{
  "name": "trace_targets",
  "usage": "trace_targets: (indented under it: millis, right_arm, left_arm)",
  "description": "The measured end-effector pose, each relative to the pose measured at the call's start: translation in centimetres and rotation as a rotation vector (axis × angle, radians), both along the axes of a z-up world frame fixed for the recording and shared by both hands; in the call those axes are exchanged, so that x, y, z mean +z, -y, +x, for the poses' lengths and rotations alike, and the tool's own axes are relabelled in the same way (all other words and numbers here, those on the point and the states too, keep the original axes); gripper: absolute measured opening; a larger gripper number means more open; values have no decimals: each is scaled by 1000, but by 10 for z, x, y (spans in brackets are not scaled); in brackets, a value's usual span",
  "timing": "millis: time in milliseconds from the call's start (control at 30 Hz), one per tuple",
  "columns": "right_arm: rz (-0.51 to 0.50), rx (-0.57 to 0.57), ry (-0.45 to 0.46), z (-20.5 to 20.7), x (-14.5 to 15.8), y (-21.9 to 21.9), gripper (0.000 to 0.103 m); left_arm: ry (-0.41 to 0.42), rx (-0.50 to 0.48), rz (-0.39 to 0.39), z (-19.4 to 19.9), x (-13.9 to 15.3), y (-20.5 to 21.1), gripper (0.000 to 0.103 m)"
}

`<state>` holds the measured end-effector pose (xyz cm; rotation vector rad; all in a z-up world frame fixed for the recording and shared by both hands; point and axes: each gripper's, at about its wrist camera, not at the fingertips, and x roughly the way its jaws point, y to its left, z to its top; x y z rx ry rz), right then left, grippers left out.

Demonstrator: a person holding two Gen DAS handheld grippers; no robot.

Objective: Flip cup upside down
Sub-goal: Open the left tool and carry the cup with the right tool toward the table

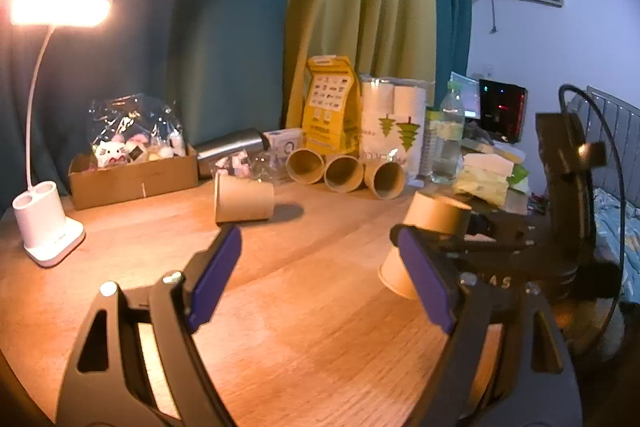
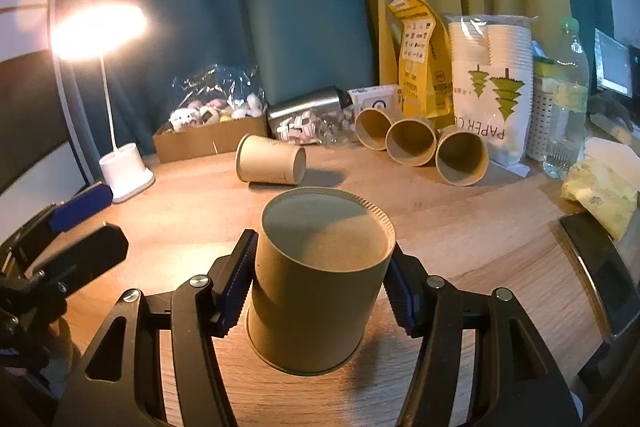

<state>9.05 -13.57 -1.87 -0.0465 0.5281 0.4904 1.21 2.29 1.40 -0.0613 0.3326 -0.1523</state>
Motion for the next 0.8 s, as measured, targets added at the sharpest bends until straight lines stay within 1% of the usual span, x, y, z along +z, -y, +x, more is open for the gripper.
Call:
trace_targets:
  millis: [167, 467, 800]
  right_arm:
    - [-38, -6, -15, 5, -9, -4, 62]
    - [-63, -19, -44, 13, -18, -7, 62]
    - [-99, -28, -49, 16, -21, -13, 62]
  left_arm:
    - [-7, 10, 1, 2, -2, 1, 82]
    - [-23, 51, -10, 5, -4, -4, 82]
    - [-11, 63, 22, 3, -4, 2, 82]
